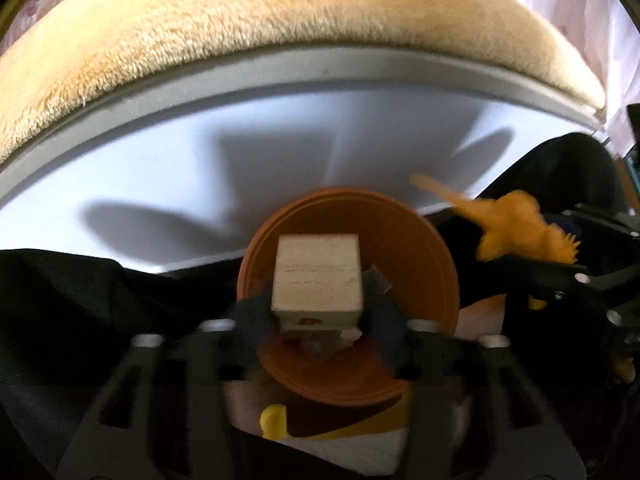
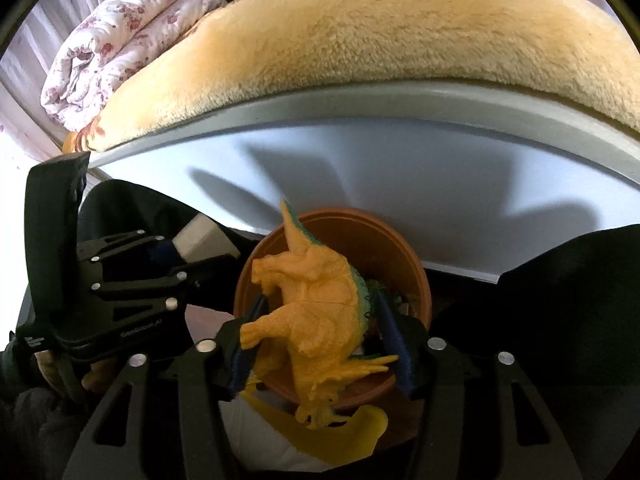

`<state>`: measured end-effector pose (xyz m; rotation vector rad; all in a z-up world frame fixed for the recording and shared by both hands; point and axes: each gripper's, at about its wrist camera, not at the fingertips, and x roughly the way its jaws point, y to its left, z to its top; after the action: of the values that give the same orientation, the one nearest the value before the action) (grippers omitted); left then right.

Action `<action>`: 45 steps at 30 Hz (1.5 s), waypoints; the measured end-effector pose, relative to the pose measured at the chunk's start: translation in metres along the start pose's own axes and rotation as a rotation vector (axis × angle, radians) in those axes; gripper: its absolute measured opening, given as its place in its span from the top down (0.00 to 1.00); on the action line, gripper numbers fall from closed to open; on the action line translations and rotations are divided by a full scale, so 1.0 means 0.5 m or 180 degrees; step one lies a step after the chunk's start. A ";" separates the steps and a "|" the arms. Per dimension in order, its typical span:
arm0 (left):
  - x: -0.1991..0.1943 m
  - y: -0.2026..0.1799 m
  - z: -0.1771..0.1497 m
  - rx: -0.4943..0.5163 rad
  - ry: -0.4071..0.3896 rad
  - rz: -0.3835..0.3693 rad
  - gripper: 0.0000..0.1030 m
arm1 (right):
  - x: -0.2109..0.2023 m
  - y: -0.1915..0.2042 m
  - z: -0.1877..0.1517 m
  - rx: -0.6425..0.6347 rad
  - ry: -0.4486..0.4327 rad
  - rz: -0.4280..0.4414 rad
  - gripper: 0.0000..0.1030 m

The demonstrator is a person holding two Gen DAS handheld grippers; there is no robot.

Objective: Collect trash

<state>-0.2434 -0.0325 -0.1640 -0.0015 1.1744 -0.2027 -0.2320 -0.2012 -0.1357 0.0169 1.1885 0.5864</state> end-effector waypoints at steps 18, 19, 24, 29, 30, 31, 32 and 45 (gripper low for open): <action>-0.218 0.024 0.086 -0.0187 -0.1091 0.0337 0.09 | -0.236 0.026 0.066 -0.0243 -0.1271 -0.0466 0.05; -0.244 0.027 0.101 -0.0223 -0.1279 0.0386 0.09 | -0.261 0.029 0.083 -0.0233 -0.1478 -0.0606 0.05; -0.312 0.055 0.205 -0.0460 -0.1733 0.0635 0.08 | -0.305 0.019 0.190 -0.0041 -0.2061 -0.1152 0.05; -0.298 0.070 0.266 -0.0492 -0.1743 0.0744 0.08 | -0.266 -0.013 0.262 0.0177 -0.2033 -0.1417 0.05; -0.288 0.067 0.272 -0.0495 -0.1731 0.0760 0.08 | -0.256 -0.019 0.267 0.0227 -0.2003 -0.1412 0.05; -0.284 0.066 0.270 -0.0494 -0.1720 0.0774 0.08 | -0.247 -0.027 0.271 0.0288 -0.1965 -0.1405 0.05; -0.279 0.068 0.273 -0.0476 -0.1698 0.0776 0.08 | -0.242 -0.032 0.273 0.0326 -0.1949 -0.1376 0.05; -0.242 0.078 0.273 -0.0548 -0.1529 0.0684 0.08 | -0.205 -0.025 0.273 0.0318 -0.1831 -0.1385 0.05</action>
<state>-0.1568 0.0105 -0.0045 -0.0716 0.7028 0.0882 -0.1324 -0.2175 0.0023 0.0102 0.6281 0.1170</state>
